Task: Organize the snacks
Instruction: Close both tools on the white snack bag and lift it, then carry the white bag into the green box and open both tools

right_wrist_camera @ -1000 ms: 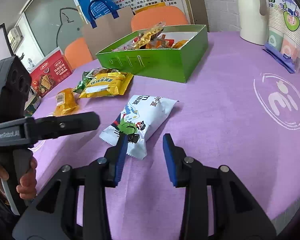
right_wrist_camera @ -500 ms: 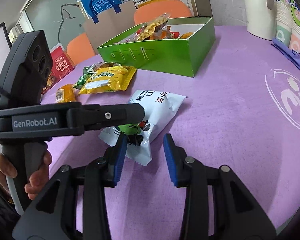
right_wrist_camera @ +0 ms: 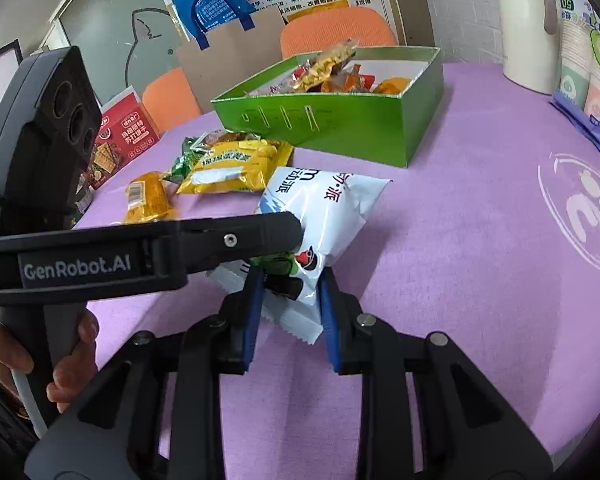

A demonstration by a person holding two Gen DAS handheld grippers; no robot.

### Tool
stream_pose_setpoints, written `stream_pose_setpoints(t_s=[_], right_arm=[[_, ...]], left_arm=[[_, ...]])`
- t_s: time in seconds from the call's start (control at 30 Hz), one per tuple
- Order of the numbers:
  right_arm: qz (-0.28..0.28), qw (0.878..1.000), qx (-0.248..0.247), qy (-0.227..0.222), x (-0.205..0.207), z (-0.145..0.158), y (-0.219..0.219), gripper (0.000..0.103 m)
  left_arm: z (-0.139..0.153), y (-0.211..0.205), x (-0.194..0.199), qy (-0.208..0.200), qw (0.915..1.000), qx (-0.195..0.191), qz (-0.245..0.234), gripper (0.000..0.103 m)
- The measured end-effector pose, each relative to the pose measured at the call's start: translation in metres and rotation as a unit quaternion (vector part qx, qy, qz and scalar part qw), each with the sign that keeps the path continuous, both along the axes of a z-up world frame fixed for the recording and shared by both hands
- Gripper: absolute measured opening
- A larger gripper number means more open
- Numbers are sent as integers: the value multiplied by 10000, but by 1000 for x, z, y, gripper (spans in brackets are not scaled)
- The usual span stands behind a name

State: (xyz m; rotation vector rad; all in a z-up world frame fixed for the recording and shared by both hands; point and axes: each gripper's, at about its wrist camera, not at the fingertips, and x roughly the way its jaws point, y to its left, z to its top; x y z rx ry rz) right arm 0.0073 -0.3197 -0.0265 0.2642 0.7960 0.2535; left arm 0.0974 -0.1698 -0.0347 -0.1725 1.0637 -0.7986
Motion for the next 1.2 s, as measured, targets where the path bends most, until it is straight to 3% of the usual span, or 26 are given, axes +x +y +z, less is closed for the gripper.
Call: stream_pose_setpoints(t_s=[0.23, 0.57, 1.07, 1.2], right_arm=[[-100, 9991, 119, -403, 15, 31, -8, 30], [-384, 9955, 93, -862, 66, 61, -34, 30], [-488, 9959, 20, -764, 137, 41, -59, 30], [-538, 9946, -400, -789, 146, 34, -57, 31]], left_arm=[[37, -1, 4, -428, 9990, -90, -13, 38], [88, -30, 50, -851, 9959, -277, -83, 38], [74, -80, 131, -707, 9972, -176, -134, 38], [67, -86, 148, -673, 9976, -107, -118, 38]])
